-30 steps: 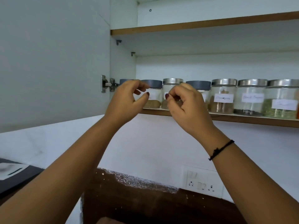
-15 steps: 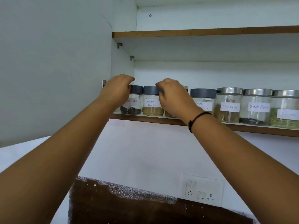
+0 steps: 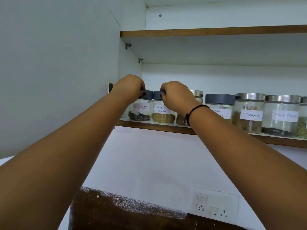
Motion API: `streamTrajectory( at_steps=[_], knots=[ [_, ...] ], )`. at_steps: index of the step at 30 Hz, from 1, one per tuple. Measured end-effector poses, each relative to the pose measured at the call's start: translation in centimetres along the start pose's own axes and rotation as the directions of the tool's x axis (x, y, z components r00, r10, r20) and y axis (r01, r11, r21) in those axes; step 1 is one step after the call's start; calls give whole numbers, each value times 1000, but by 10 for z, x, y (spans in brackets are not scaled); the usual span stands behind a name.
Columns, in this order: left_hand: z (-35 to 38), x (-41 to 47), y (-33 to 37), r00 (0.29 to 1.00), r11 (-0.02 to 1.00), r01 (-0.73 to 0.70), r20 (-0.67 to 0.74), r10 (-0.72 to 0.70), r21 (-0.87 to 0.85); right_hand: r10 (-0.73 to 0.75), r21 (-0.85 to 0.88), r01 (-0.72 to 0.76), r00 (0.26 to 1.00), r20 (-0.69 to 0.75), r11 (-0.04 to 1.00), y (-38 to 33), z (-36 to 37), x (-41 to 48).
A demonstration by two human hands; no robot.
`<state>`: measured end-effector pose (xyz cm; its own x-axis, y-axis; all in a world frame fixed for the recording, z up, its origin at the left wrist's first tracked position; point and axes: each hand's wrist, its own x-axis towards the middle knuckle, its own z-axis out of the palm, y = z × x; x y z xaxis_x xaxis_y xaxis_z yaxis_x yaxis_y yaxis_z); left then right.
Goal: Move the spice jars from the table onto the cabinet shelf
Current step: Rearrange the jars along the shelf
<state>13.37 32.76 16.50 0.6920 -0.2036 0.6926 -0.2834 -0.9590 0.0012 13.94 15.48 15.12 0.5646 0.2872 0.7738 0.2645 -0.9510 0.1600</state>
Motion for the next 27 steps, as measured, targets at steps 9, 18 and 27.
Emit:
streamTrajectory(
  at_steps=[9, 18, 27],
  knots=[
    [9, 24, -7, 997, 998, -35, 67, 39, -55, 26, -2, -26, 998, 58, 1000, 7, -1, 22],
    [25, 41, -16, 997, 993, -45, 61, 52, -107, -20, 73, 12, 994, 107, 997, 21, 5, 34],
    [29, 62, -23, 989, 988, -77, 113, 92, -137, -49, 67, 39, 987, 155, 997, 29, 14, 46]
  ],
)
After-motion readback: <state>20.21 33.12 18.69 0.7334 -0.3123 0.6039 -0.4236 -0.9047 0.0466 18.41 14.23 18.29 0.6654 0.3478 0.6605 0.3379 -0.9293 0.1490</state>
